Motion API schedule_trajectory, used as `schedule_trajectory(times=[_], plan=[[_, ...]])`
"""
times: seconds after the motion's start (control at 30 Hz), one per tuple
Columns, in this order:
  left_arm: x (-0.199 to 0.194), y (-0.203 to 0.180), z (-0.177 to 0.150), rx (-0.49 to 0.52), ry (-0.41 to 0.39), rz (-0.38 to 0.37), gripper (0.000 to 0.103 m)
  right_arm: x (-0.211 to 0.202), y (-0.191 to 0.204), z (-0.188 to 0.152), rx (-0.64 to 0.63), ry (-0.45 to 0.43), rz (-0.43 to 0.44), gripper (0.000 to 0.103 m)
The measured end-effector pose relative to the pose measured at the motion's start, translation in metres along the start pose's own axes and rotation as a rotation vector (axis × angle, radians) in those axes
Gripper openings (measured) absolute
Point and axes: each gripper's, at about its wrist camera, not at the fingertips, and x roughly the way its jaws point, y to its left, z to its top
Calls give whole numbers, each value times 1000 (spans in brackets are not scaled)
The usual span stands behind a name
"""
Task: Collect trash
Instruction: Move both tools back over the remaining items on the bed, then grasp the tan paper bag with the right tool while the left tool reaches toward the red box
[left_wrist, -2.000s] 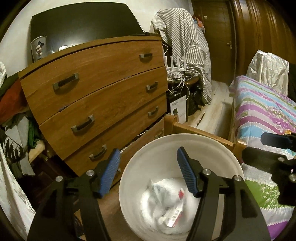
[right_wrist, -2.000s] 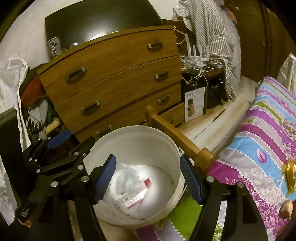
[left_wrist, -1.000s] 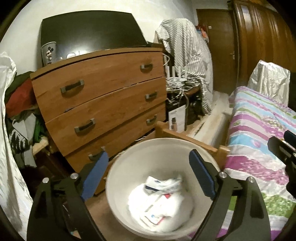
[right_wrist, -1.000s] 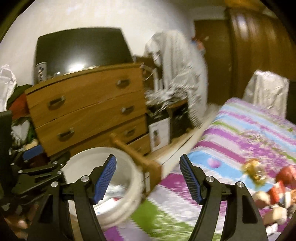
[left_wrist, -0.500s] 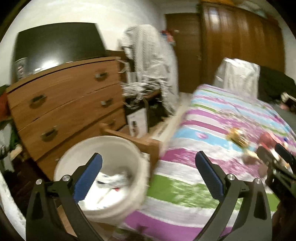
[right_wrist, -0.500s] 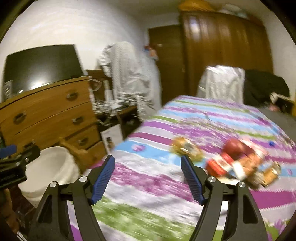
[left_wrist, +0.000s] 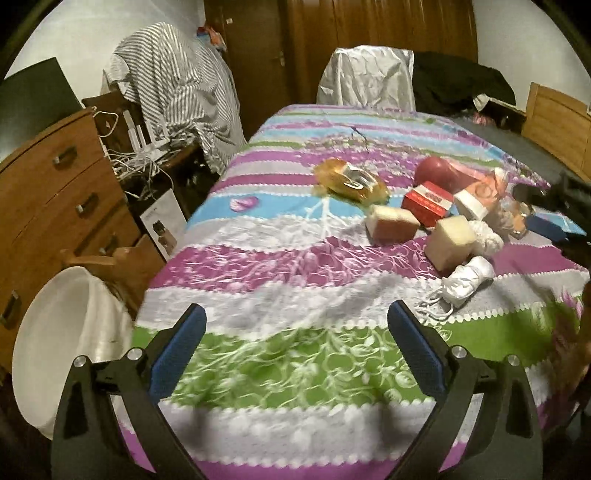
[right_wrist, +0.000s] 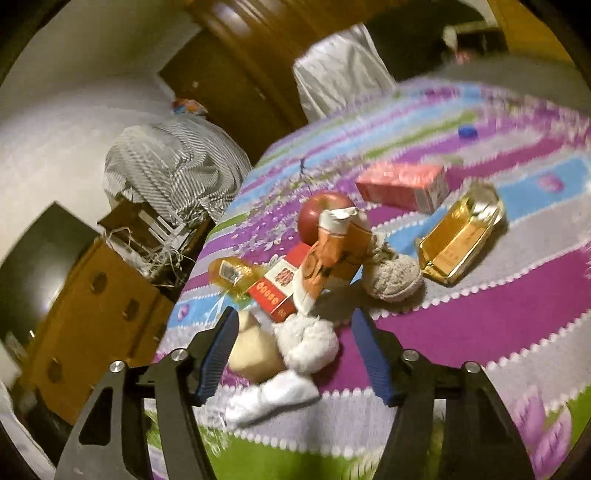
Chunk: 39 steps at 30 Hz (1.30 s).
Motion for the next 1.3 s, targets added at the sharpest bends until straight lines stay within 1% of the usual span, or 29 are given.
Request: schedule_trajectory(times=[0.13, 0.2, 0.27, 0.3, 0.37, 0.4, 0.47, 0.57, 0.63, 0.7, 0.73, 0.8, 0.87, 0.97, 1.03, 1.13, 1.17, 1.23, 1.27, 1.3], plan=[[8, -9, -1, 17, 22, 3, 95, 36, -6, 15, 104, 73, 59, 52], [10, -11, -3, 31, 31, 12, 95, 54, -13, 21, 189, 93, 87, 52], [12, -12, -5, 36, 41, 17, 95, 64, -16, 27, 221, 79, 60, 50], [12, -11, -6, 35, 45, 18, 95, 70, -17, 30, 231, 78, 53, 47], [10, -10, -5, 34, 45, 20, 95, 83, -21, 34, 244, 98, 72, 8], [9, -10, -3, 35, 41, 20, 95, 87, -22, 35, 237, 107, 90, 8], [6, -11, 3, 38, 26, 12, 95, 80, -20, 35, 224, 86, 139, 8], [2, -14, 26, 47, -7, -29, 95, 47, -13, 29, 186, 47, 220, 8], [3, -19, 48, 64, -16, -100, 95, 15, -10, 24, 144, 7, 249, 8], [10, -29, 75, 96, -15, -203, 95, -14, -16, 17, 119, -15, 248, 8], [17, -37, 88, 129, -8, -255, 95, -27, -21, 12, 115, -21, 244, 8], [35, -58, 107, 206, 26, -333, 95, -44, -33, 3, 126, -13, 242, 8], [61, -83, 124, 281, 98, -409, 95, -56, -49, -5, 152, 2, 237, 8], [92, -113, 137, 352, 165, -464, 95, -69, -66, -15, 177, 15, 242, 8], [114, -130, 138, 395, 197, -452, 95, -75, -73, -21, 186, 27, 256, 8], [146, -149, 135, 434, 269, -423, 95, -82, -85, -31, 188, 44, 264, 8], [157, -154, 133, 442, 289, -403, 91, -81, -88, -33, 191, 49, 265, 8], [171, -158, 131, 445, 351, -418, 67, -80, -93, -37, 196, 55, 262, 8], [176, -160, 129, 449, 379, -423, 60, -79, -96, -39, 200, 58, 260, 8], [175, -161, 128, 457, 355, -413, 59, -78, -98, -41, 207, 60, 255, 8]])
